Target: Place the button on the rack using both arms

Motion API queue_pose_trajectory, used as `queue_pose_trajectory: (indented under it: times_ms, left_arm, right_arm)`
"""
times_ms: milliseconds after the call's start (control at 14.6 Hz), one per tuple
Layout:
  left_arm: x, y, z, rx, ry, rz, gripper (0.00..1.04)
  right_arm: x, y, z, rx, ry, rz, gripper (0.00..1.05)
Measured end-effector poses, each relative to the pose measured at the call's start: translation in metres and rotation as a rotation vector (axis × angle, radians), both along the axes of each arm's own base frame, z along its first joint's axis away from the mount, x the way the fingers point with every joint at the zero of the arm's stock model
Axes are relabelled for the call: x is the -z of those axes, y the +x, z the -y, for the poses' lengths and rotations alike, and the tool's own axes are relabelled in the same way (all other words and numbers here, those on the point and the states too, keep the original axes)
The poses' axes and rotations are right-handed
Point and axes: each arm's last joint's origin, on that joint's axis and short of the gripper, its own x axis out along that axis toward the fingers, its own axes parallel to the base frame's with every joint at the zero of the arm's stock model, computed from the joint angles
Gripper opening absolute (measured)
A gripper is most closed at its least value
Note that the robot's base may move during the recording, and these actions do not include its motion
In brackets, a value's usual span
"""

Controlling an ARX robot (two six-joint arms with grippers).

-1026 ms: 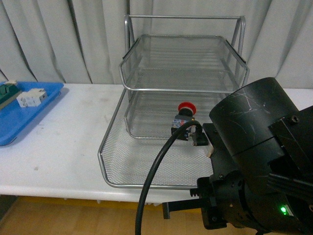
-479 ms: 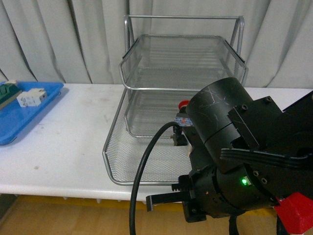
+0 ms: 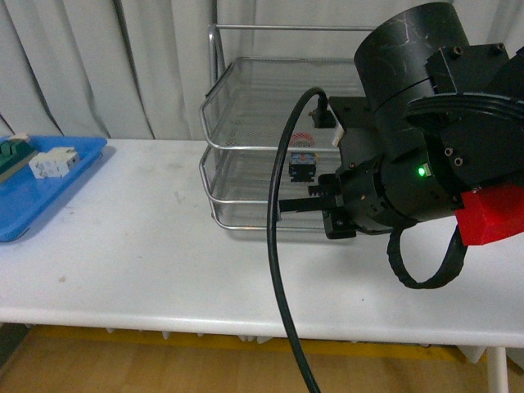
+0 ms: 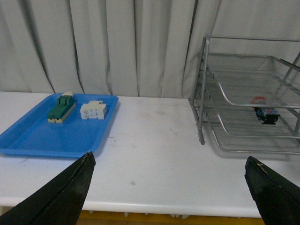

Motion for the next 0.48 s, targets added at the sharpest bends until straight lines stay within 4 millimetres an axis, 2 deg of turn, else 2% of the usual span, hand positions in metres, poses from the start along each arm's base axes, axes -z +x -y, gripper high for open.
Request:
queue_pose_trajectory:
  times_ms: [137,479]
  left_arm:
    - [0.000,0.000,0.000,-0.001,0.000,0.000,0.98]
    - [0.000,0.000,0.000,0.000,0.000,0.000,0.98]
  right_arm:
    - [0.006,0.002,0.006,0.003,-0.015,-0.030,0.02]
    - [-0.002,0.020,0.018,0.039,-0.010,-0.015,0.02]
